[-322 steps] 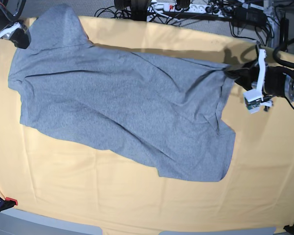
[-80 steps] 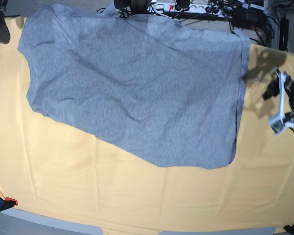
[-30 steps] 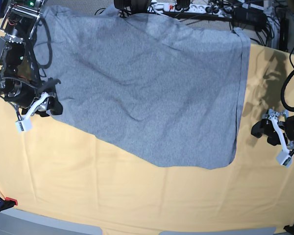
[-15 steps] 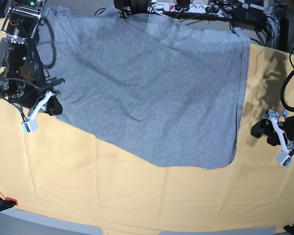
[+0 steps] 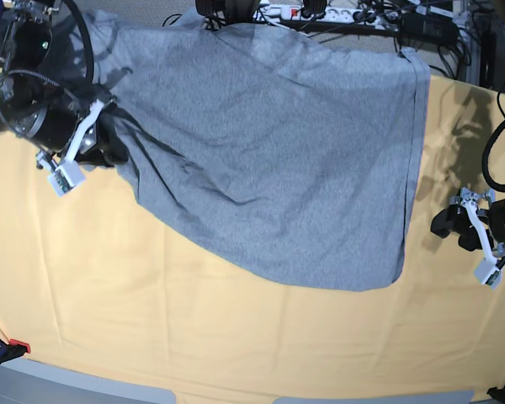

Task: Layout the t-shirt on the table in an organized manner, then fold the t-shirt properly
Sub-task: 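Grasp the shirt edge nearest the right gripper, then drag the grasped fabric with the right gripper toward the shirt collar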

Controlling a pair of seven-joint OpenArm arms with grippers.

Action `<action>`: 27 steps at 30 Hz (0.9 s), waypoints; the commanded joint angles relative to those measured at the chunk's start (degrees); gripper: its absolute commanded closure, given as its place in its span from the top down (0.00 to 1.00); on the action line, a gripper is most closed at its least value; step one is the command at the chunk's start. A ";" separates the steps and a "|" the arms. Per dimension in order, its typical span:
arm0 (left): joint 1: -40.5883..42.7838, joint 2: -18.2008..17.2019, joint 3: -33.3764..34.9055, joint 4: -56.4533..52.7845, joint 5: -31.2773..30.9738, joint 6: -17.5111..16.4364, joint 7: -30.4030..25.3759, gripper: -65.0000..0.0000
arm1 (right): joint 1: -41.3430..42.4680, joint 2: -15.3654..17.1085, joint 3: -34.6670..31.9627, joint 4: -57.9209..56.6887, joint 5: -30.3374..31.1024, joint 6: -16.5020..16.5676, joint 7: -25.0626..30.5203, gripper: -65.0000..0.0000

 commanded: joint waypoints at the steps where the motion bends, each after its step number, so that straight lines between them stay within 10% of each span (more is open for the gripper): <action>1: -1.27 -1.29 -0.76 0.68 -0.70 -0.15 -1.14 0.67 | -0.68 0.74 0.26 0.98 0.94 0.30 0.87 0.00; 13: -1.27 -1.29 -0.76 0.68 -0.63 -0.15 -1.99 0.67 | -4.87 0.76 0.26 0.98 11.65 0.30 -2.73 0.05; 27: -1.27 -1.27 -0.76 0.66 1.42 -0.09 -2.19 0.67 | 0.15 0.74 0.28 4.66 10.38 0.30 -2.54 0.00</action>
